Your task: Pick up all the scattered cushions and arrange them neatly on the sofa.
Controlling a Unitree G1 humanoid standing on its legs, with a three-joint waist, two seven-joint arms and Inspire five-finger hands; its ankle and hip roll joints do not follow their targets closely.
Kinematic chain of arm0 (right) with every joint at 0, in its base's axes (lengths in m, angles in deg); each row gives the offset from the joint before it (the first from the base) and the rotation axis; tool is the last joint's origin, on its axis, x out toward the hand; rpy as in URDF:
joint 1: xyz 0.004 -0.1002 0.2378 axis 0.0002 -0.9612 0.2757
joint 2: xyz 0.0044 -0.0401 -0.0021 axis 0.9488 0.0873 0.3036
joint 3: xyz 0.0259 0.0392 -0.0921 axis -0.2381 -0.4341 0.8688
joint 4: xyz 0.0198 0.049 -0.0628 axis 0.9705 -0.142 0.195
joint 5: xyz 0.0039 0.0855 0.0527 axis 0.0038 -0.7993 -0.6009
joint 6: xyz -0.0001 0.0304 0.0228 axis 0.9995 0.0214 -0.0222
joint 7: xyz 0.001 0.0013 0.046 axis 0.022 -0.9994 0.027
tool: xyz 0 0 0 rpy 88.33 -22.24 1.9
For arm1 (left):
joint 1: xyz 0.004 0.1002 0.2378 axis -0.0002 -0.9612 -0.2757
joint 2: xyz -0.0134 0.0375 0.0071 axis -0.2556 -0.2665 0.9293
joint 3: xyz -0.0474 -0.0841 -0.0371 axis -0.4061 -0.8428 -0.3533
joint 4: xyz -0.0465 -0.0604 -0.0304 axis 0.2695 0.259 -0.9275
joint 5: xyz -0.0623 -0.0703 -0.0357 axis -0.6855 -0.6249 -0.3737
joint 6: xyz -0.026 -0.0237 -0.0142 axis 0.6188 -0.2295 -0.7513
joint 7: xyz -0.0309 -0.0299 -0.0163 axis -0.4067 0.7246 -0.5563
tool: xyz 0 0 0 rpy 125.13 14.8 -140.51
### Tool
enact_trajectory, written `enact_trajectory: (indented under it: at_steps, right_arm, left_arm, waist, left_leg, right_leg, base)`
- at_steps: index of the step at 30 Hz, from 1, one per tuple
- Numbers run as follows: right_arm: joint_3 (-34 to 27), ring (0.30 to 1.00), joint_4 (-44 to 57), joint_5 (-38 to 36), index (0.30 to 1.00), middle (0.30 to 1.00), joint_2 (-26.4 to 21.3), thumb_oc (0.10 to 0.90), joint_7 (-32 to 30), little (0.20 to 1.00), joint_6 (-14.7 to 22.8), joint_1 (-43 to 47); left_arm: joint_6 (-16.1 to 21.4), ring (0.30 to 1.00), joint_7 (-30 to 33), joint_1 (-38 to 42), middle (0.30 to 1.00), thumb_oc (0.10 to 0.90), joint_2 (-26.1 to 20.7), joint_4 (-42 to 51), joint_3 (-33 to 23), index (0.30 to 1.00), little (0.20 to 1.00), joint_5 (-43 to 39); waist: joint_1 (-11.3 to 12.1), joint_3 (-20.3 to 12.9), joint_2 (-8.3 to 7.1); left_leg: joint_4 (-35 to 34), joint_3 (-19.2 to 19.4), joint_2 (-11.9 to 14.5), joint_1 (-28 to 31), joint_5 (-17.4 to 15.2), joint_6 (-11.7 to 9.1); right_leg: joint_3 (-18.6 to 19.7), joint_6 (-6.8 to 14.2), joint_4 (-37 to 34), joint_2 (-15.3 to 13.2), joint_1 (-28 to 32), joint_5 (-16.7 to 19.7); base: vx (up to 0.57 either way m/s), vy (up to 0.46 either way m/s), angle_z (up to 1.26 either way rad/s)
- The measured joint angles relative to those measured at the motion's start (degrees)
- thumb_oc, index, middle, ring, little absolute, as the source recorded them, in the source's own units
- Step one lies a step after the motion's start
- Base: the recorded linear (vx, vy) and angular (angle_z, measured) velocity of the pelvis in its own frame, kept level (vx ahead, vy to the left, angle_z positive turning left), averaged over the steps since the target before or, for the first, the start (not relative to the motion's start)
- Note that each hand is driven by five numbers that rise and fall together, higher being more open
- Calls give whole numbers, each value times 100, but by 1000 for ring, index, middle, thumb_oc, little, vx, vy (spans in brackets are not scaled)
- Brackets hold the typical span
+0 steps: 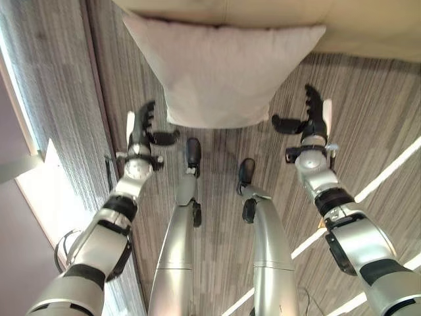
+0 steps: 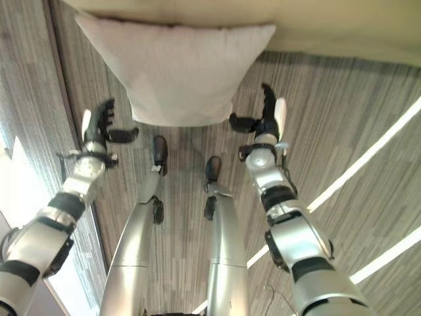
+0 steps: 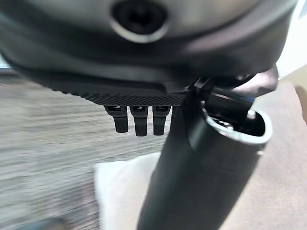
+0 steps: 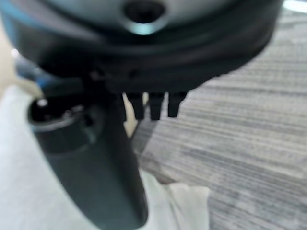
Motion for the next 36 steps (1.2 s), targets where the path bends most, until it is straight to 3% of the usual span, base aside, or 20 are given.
enact_trajectory:
  at_steps: [2,8,20,21,22,23,24,31,36]
  right_arm:
    - [16,900,25,-96,900,900,-12,800,-57,900,21,54]
    - [56,900,218,-811,900,900,-188,800,-94,900,80,610]
    - [599,900,696,-1555,900,900,-123,800,162,900,280,1087]
    - [608,599,723,-1563,599,599,-106,599,154,599,279,1099]
    - [608,300,737,-1577,300,300,-23,400,89,300,276,1114]
    - [607,300,744,-1586,300,300,47,400,62,300,276,1110]
    - [606,300,743,-1594,300,300,73,400,61,300,276,1092]
    - [497,300,1014,-1604,300,300,-71,400,79,300,274,740]
    - [441,300,1647,-1361,300,300,-91,400,205,300,254,-137]
  left_arm:
    - [19,900,33,112,900,800,0,131,-40,900,900,-105]
    - [62,900,138,691,900,800,-78,354,101,900,900,-468]
    - [49,900,367,718,900,800,122,1251,191,900,900,-872]
    - [49,900,390,731,900,800,200,1279,150,900,900,-919]
    - [49,667,513,755,667,645,312,1304,105,667,667,-1030]
    - [50,371,574,754,371,447,389,1345,51,371,371,-1090]
    - [50,300,609,748,300,400,446,1350,41,300,300,-1116]
    - [46,300,670,466,300,400,282,1547,-313,300,300,-1132]
    - [45,300,746,-185,300,400,296,2070,-510,300,300,-1219]
  waist:
    - [3,0,0]
    - [34,-47,68]
    - [206,-50,77]
    - [205,-51,78]
    - [202,-51,79]
    - [192,-51,79]
    - [193,-51,79]
    - [179,-56,80]
    - [161,-60,69]
  left_leg:
    - [-16,3,5,-142,-27,-49]
    - [451,-14,44,-1329,2,-71]
    - [361,-49,15,-1472,29,-128]
    - [355,-49,16,-1471,30,-127]
    - [346,-62,25,-1458,31,-128]
    - [310,-75,26,-1418,40,-140]
    - [275,-78,25,-1381,50,-144]
    - [17,-93,46,-1118,195,-163]
    - [-220,-102,78,-536,244,-154]
  right_leg:
    - [0,-40,46,-1,-196,-20]
    - [-15,-125,481,8,-1353,-40]
    - [-7,-141,529,-10,-1565,-77]
    - [-8,-141,519,-7,-1557,-77]
    - [-23,-140,508,3,-1524,-76]
    - [-35,-140,480,4,-1481,-75]
    - [-38,-140,470,4,-1454,-75]
    - [-68,-176,364,16,-1270,-21]
    - [-100,-174,130,52,-685,44]
  base:
    - [16,-9,1]
    - [34,-30,2]
    - [10,-10,1]
    - [-9,-17,-4]
    - [0,0,0]
    - [0,0,0]
    - [0,0,0]
    - [0,0,0]
    - [-19,5,-4]
